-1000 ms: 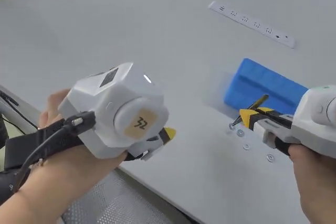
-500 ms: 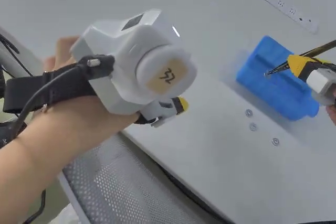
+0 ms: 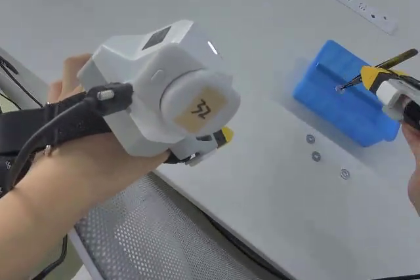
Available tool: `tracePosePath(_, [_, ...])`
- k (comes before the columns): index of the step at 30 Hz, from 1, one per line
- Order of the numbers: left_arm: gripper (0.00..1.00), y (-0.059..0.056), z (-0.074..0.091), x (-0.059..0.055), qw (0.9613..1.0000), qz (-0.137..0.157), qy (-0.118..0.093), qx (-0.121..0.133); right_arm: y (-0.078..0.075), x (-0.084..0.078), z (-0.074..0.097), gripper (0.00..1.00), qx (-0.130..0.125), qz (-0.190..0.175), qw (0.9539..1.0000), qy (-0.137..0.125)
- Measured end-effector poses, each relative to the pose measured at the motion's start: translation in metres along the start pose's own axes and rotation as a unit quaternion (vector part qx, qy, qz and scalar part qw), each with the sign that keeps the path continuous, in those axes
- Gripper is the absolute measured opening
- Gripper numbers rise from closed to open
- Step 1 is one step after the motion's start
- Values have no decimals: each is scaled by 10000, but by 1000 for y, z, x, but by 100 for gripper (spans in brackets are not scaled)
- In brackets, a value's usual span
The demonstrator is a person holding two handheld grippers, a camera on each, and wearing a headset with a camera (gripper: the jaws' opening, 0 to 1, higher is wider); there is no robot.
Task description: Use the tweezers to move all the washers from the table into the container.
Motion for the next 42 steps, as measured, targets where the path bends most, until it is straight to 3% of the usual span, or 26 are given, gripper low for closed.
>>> tracePosePath(5, [82, 0, 0, 0, 10000, 46, -41, -14, -1, -13, -20, 4, -9, 10, 9998, 189])
tracePosePath(10, [82, 1, 0, -1, 10000, 74, -2, -5, 3, -17, -26, 4, 40, -64, 9997, 246])
tracePosePath(16, [81, 0, -1, -1, 10000, 28, 18, -33, 5, -20, -24, 4, 30, 65, 9994, 337])
tracePosePath(42, [81, 0, -1, -2, 10000, 8, 85, -4, 2, -13, -20, 5, 62, 59, 9997, 210])
Point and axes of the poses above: the centre of the closed fingertips' face, and the gripper's own axes: z roughly backward along the fingers, y roughly to its left, x roughly out of its top, the point moved 6 cm from there along z, roughly backward along the fingers, and after that the axes turned 9 degrees about -x, right-handed, at the moved point
